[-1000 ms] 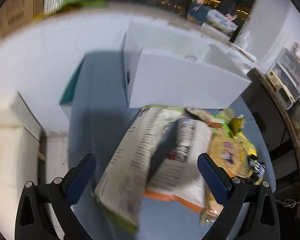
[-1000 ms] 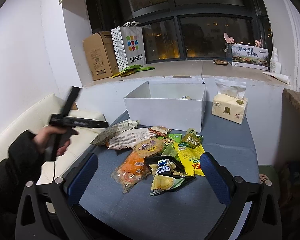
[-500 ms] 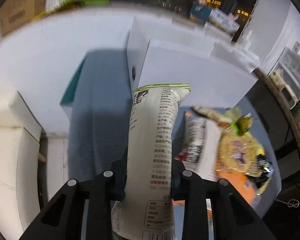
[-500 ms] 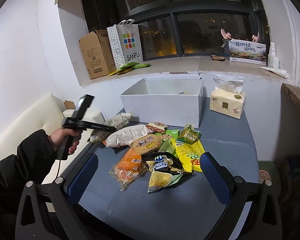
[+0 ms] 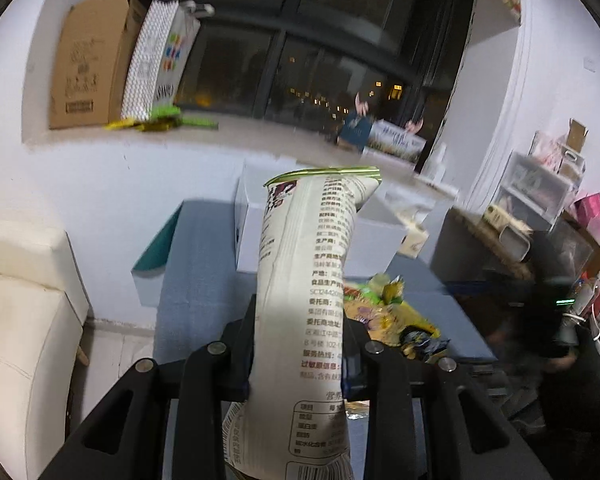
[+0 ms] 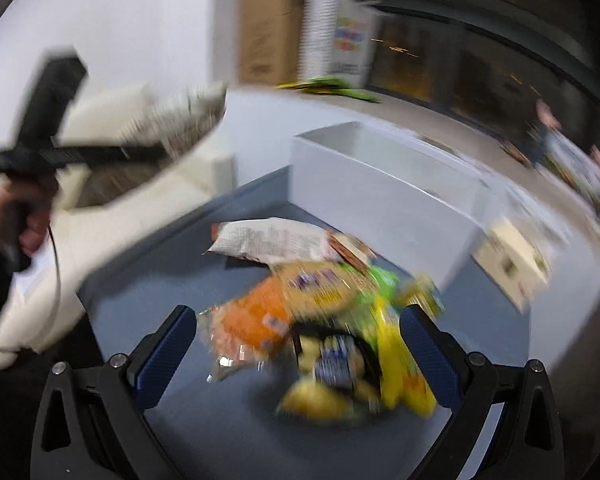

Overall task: Organize snacks
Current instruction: 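Grasp white paper snack bag with left tool while right tool grasps another white bag, then release both white bags into the white box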

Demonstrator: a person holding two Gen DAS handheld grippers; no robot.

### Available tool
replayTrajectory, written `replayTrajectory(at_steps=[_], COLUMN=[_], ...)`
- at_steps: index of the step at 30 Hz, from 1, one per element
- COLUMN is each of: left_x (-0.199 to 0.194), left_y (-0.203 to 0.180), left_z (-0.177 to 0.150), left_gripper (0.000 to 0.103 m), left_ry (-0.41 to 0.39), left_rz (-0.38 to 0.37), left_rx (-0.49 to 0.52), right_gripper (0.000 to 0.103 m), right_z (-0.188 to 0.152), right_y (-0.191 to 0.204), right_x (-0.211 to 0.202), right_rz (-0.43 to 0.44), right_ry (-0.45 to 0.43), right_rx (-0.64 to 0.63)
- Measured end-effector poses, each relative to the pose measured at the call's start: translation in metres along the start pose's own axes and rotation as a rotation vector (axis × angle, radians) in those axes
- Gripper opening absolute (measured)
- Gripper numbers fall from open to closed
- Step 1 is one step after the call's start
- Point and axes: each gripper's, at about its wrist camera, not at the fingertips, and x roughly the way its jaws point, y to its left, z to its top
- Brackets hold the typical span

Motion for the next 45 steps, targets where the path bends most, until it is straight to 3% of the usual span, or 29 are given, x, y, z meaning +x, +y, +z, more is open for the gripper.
replayTrajectory(at_steps=[7, 13, 14, 15, 17, 18, 20, 26, 29, 33, 38, 41, 45], left_x=[-0.031, -0.037, -0.036, -0.036, -0.037, -0.037, -0.038, -0.029, -0.014, 0.016, 0.063, 0.1, 0.165], left_y=[-0.002, 0.008, 0.011, 0.015, 0.019, 0.021, 0.025, 0.019, 0.007, -0.012, -0.031, -0.04, -0.039], left_z=[0.008, 0.004, 0.002, 0.0, -0.002, -0.003, -0.004, 0.002, 0.009, 0.028, 0.065, 0.095, 0.137], left_gripper=[0.033, 0.033, 0.033, 0.033, 0.033, 0.033, 0.033, 0.033, 0.033, 0.033, 0.033, 0.033, 0.033], left_ry=[-0.059, -0.07, -0.068, -0.067, -0.07, -0.074, -0.085, -0.118, -0.121, -0.119, -0.112, -0.094, -0.046], left_rz=[-0.006, -0.004, 0.0, 0.003, 0.004, 0.008, 0.015, 0.005, -0.013, -0.049, -0.074, -0.057, 0.025], left_rx=[0.006, -0.019, -0.026, -0.038, -0.05, -0.052, -0.07, -0.099, -0.088, -0.063, -0.033, -0.008, 0.008], right_gripper=[0.103, 0.103, 0.097, 0.08, 0.053, 0.048, 0.046, 0.045, 0.045, 0.046, 0.046, 0.046, 0.046], right_z=[0.044, 0.053, 0.054, 0.055, 0.066, 0.073, 0.084, 0.092, 0.075, 0.042, 0.014, 0.01, 0.029], right_y=[0.024, 0.047, 0.049, 0.051, 0.046, 0.04, 0.025, -0.033, -0.067, -0.103, -0.145, -0.174, -0.213], right_x=[0.105, 0.176, 0.184, 0.193, 0.196, 0.194, 0.179, 0.118, 0.069, 0.015, -0.025, -0.037, -0.028], right_rz=[0.016, 0.023, 0.02, 0.019, 0.067, 0.056, 0.144, 0.255, 0.306, 0.271, 0.196, 0.165, 0.162], right_ry=[0.162, 0.266, 0.273, 0.284, 0.256, 0.234, 0.173, 0.022, -0.084, -0.17, -0.2, -0.252, -0.278], right_rx=[-0.37, -0.623, -0.641, -0.646, -0.56, -0.504, -0.385, -0.028, 0.189, 0.391, 0.628, 0.713, 0.791])
